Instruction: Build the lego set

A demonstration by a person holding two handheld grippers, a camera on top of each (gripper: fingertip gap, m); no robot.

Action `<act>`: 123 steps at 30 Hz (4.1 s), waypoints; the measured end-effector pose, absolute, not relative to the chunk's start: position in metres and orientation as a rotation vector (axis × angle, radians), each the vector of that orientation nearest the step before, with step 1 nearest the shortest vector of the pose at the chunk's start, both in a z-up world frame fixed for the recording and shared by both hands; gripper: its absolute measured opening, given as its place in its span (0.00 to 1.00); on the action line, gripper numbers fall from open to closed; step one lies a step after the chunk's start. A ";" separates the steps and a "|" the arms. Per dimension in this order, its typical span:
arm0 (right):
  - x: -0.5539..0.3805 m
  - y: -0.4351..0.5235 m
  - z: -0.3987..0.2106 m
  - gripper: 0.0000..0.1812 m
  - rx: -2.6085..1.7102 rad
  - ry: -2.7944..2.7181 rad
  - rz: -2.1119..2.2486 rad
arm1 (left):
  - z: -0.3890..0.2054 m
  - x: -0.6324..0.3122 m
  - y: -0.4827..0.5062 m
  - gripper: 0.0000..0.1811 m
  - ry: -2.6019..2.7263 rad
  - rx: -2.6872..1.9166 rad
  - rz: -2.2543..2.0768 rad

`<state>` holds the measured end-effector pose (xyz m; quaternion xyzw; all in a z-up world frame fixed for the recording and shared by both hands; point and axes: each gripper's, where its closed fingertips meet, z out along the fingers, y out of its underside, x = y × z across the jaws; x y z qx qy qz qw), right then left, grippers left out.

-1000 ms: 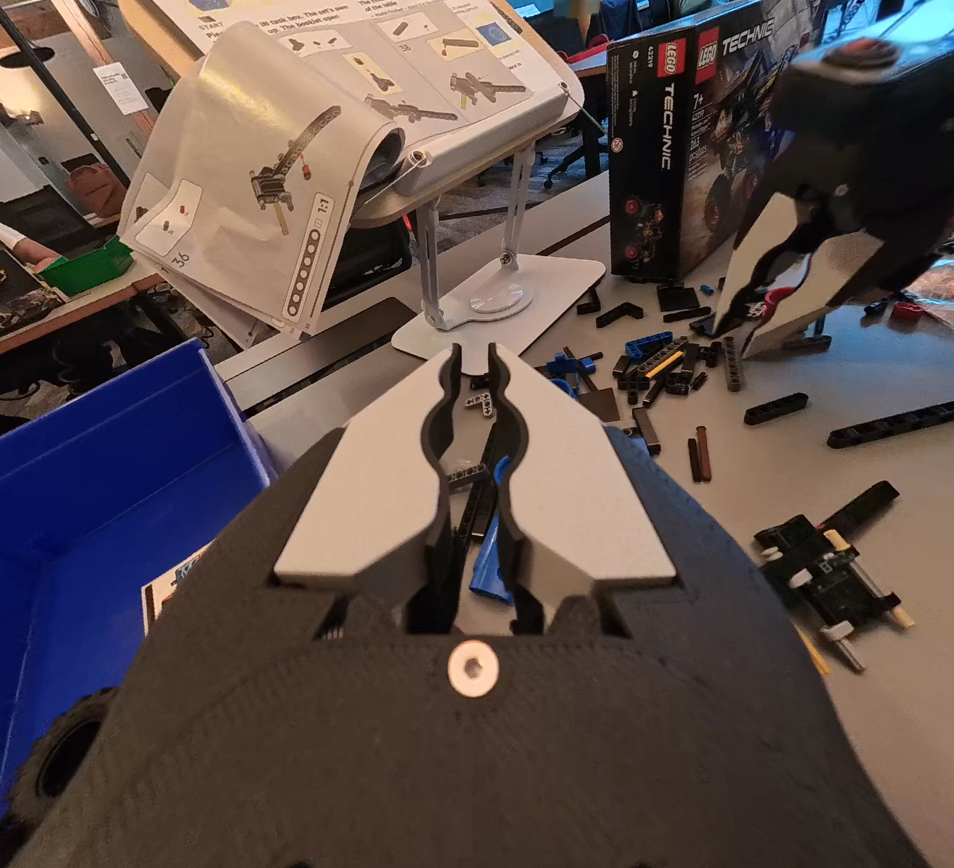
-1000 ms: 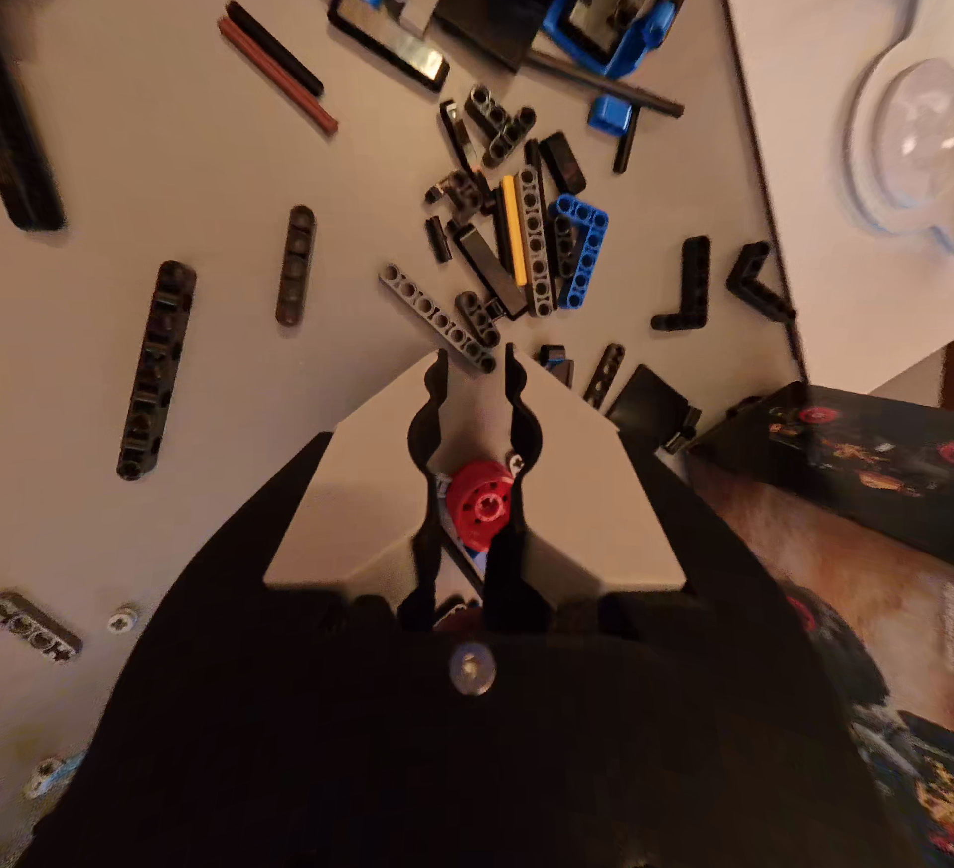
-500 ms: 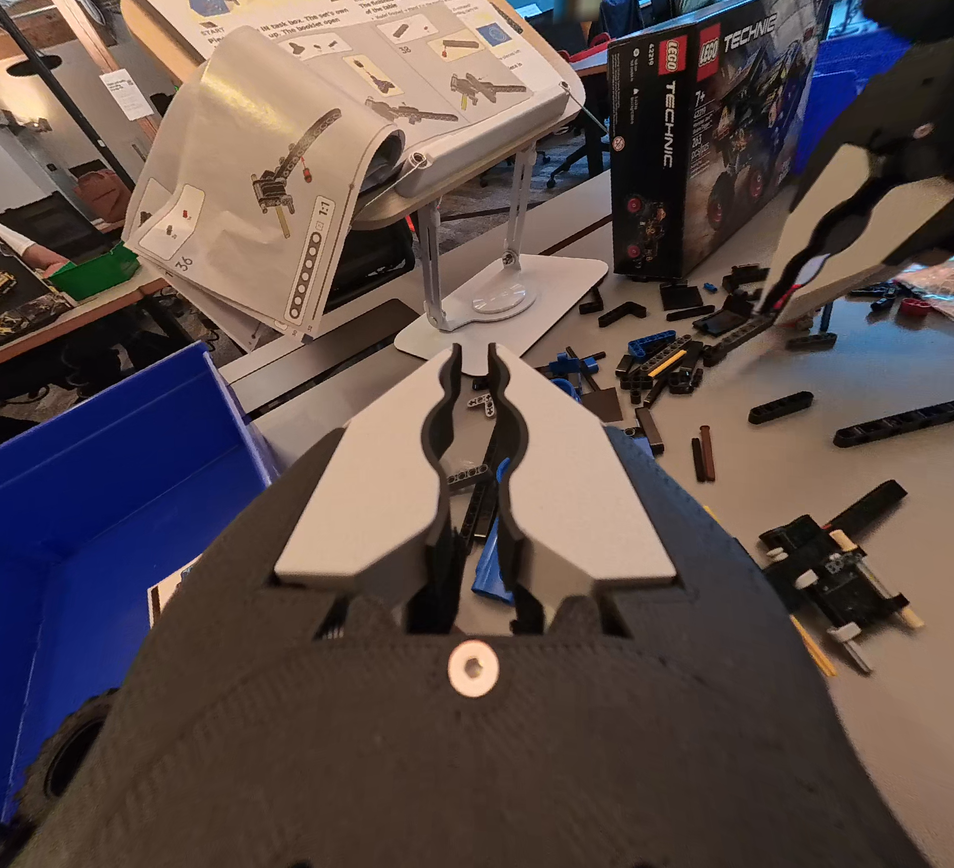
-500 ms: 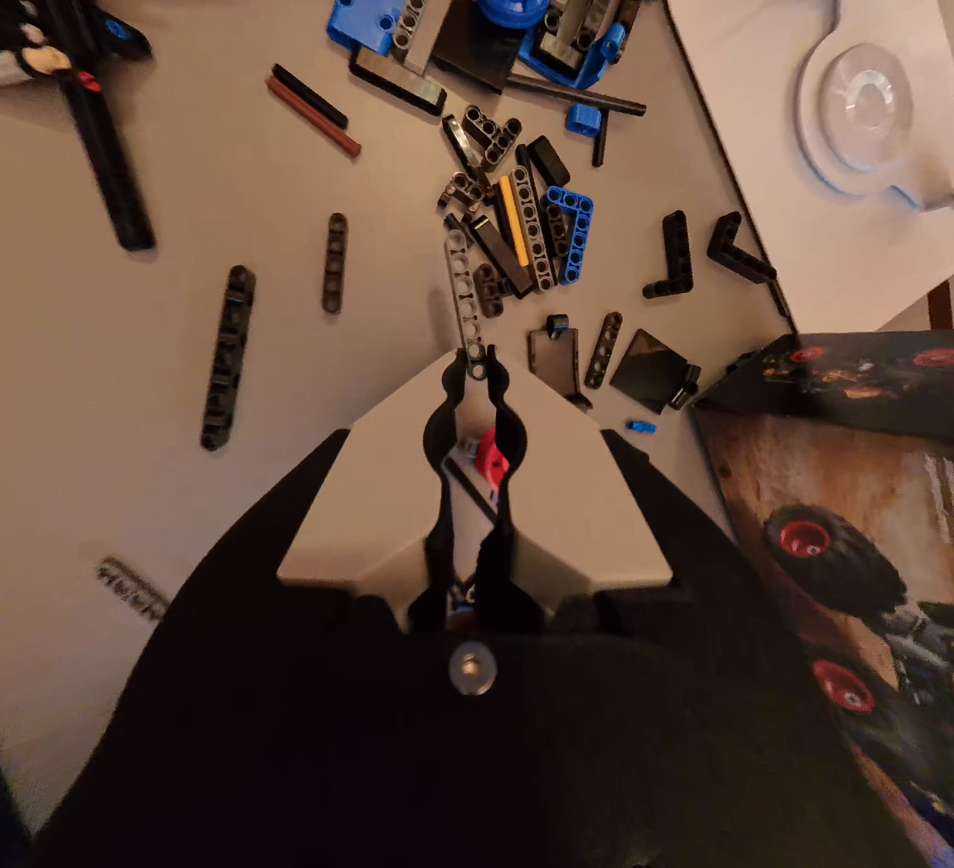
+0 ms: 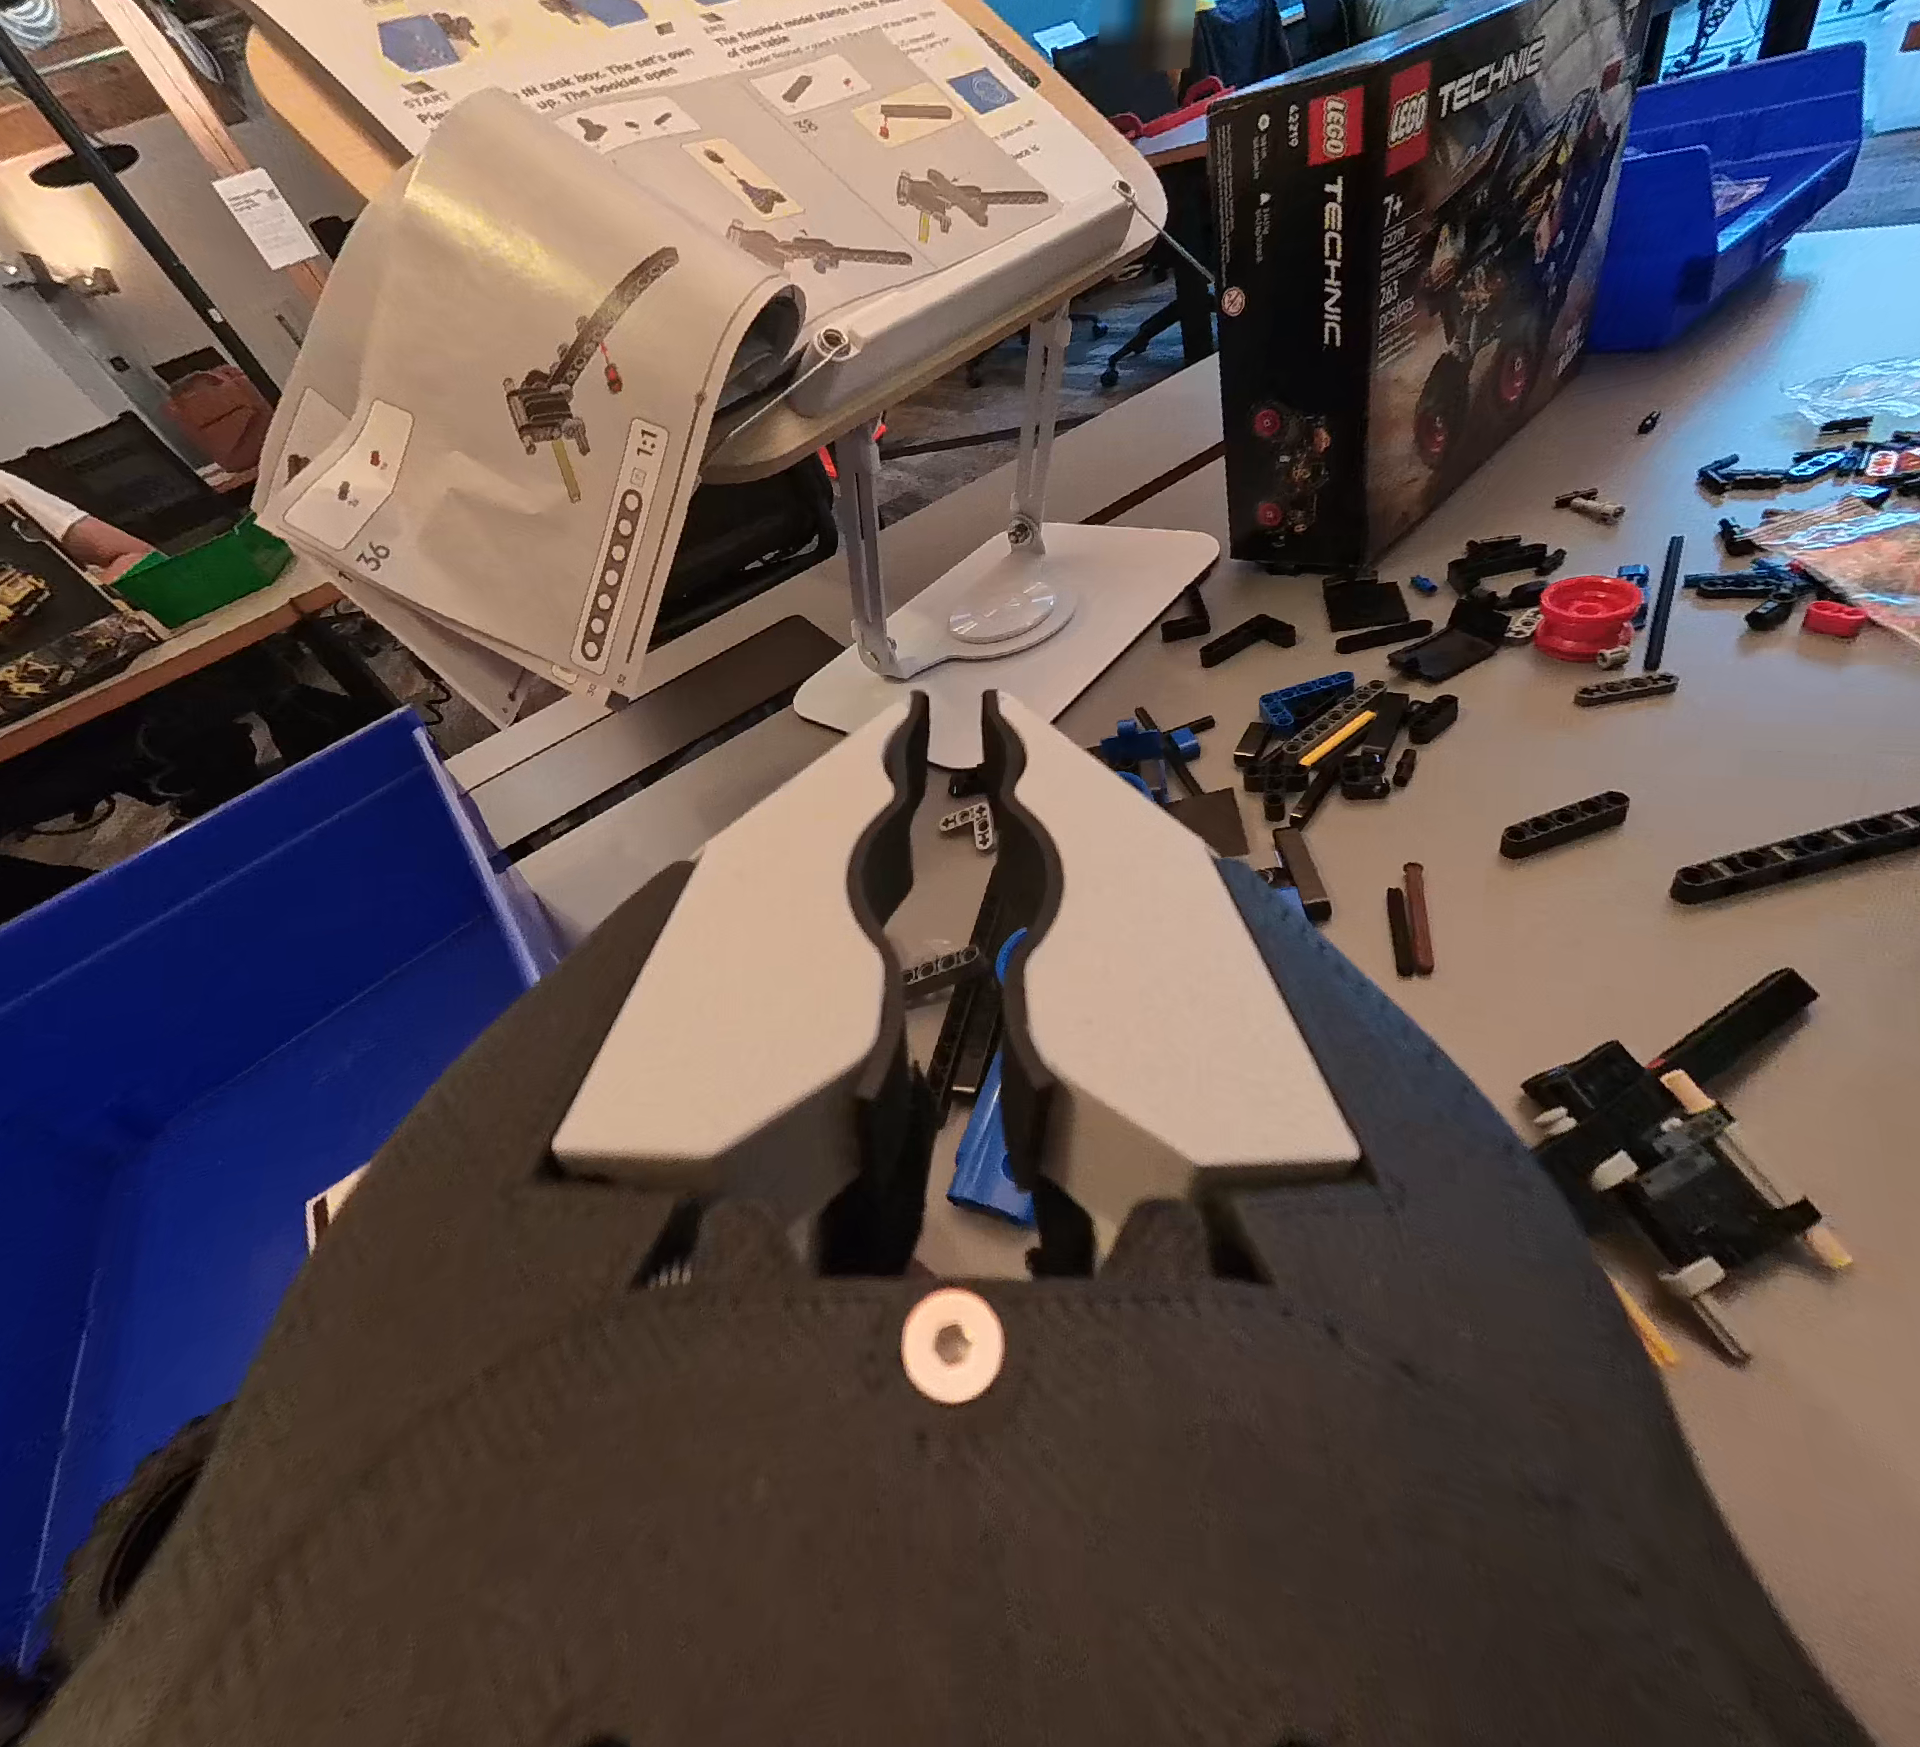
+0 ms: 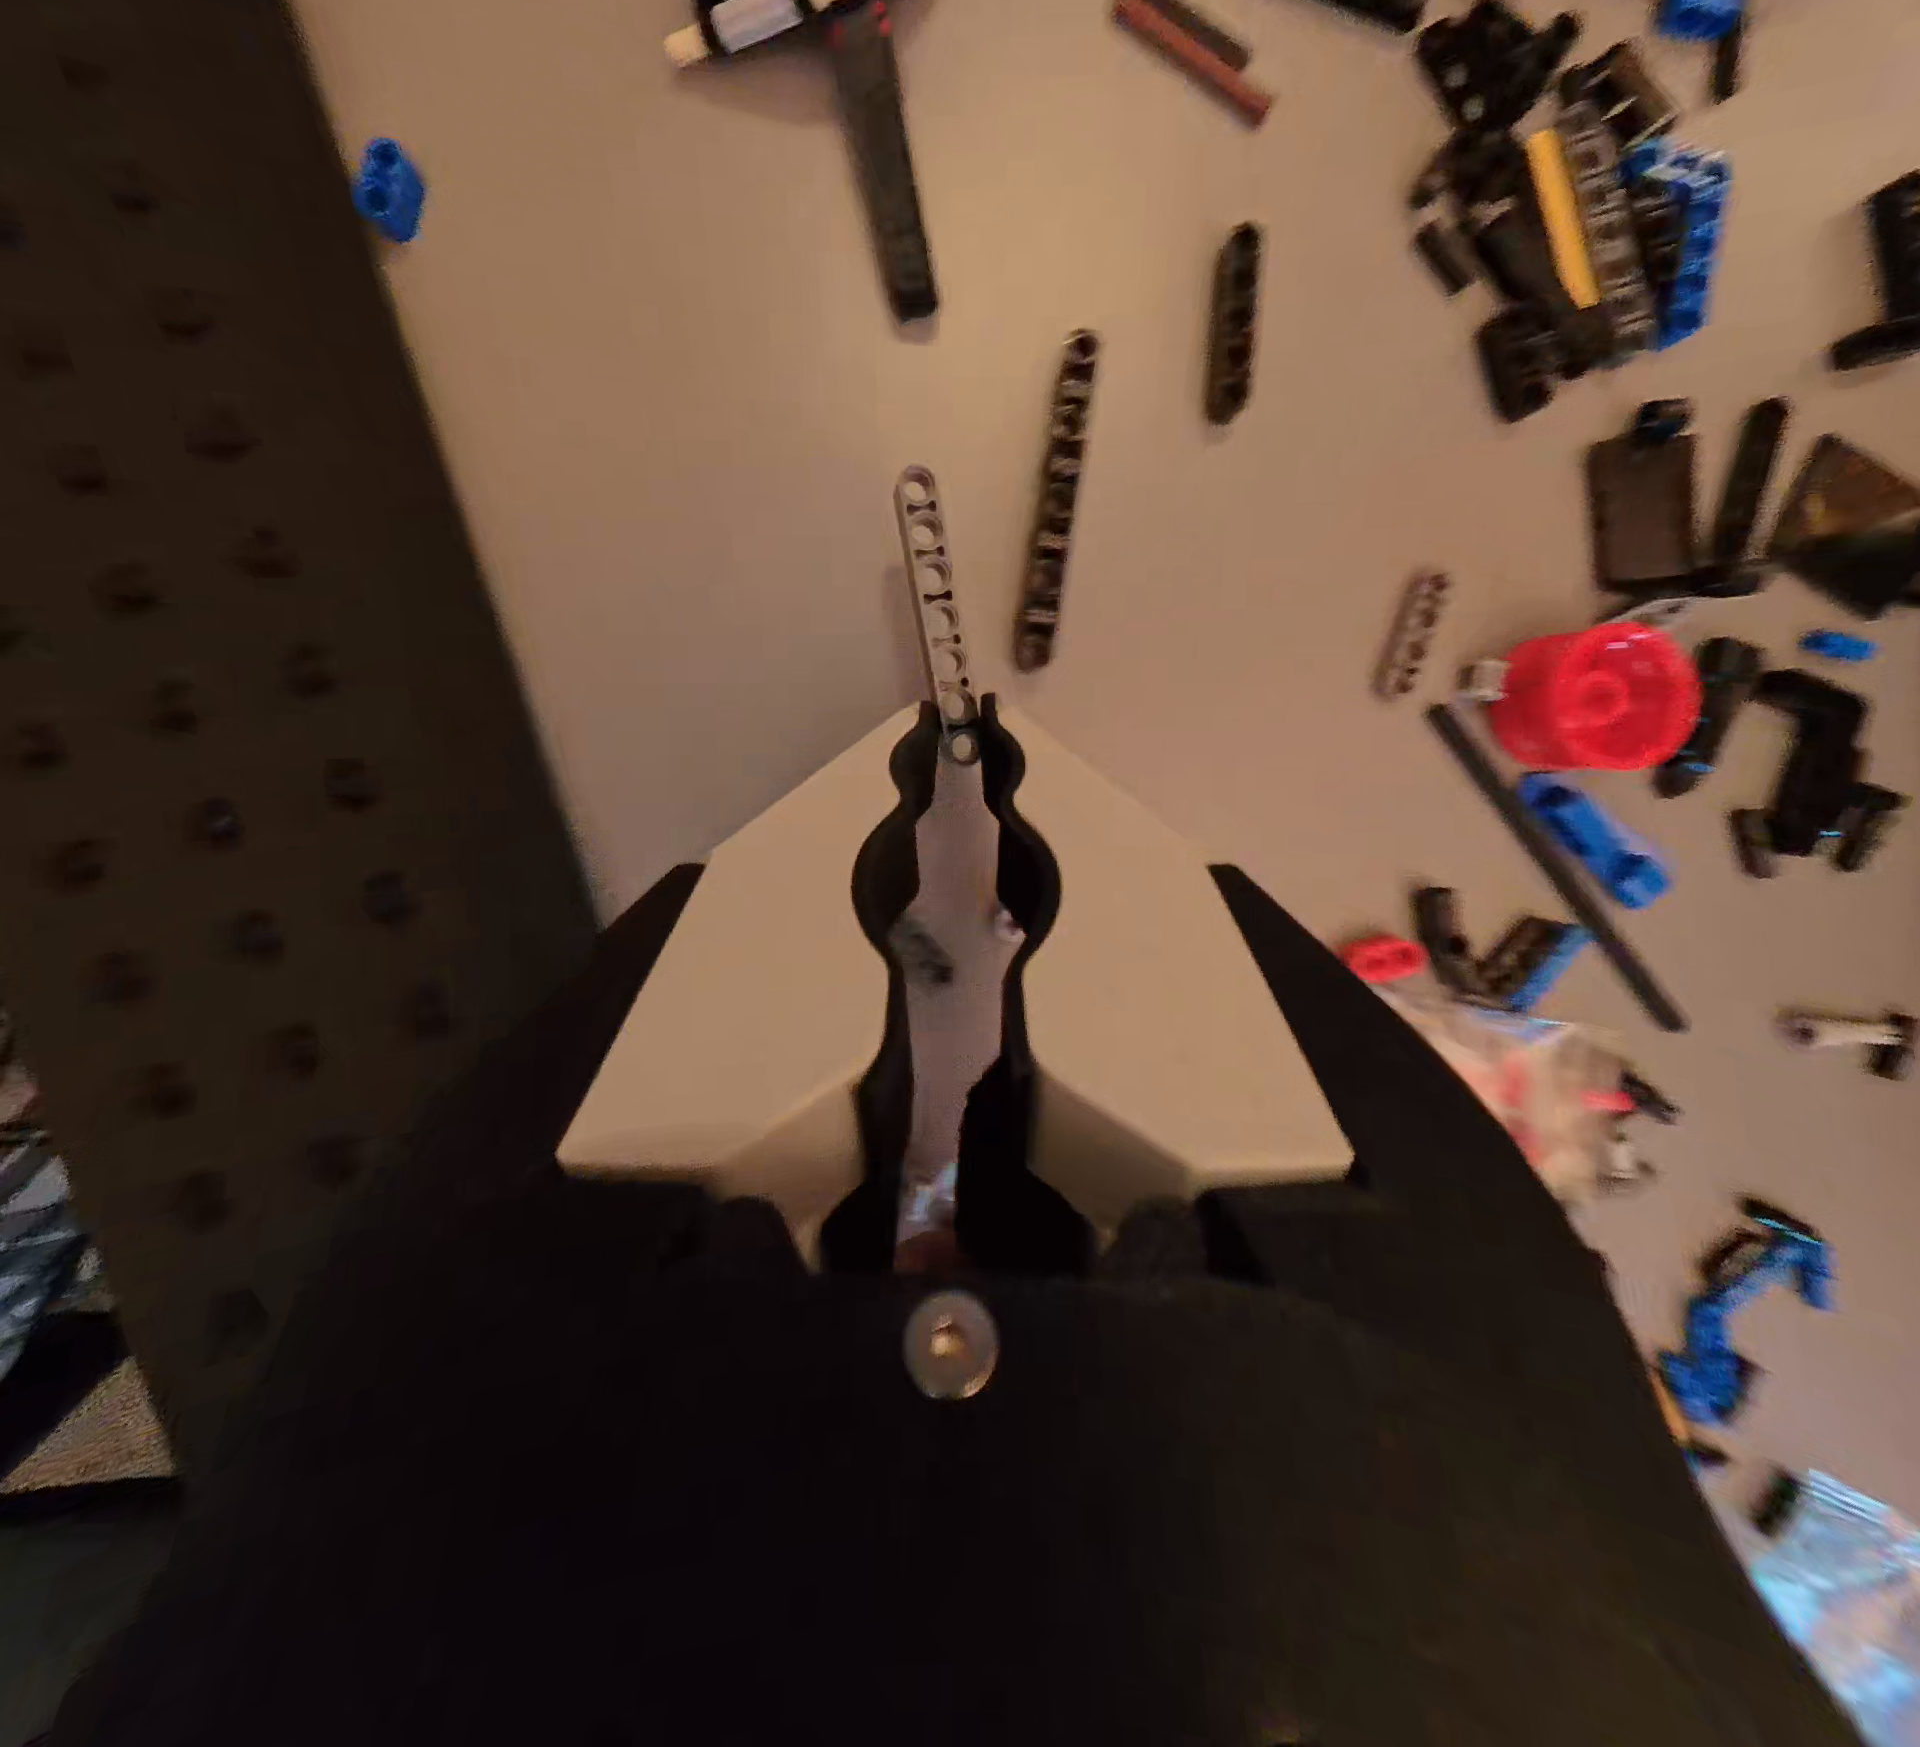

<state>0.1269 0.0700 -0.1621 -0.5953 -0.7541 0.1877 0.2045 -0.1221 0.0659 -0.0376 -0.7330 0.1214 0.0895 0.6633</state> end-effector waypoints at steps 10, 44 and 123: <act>0.131 0.049 -0.179 0.07 -1.687 -2.101 0.547 | -0.038 -0.123 0.065 0.04 0.278 -1.656 0.216; -0.107 0.406 0.078 0.16 -1.341 -1.522 0.318 | -0.038 -0.114 0.066 0.04 0.332 -1.625 0.178; 0.073 0.079 -0.152 0.32 -1.432 -2.233 0.606 | -0.036 -0.110 0.064 0.04 0.354 -1.615 0.187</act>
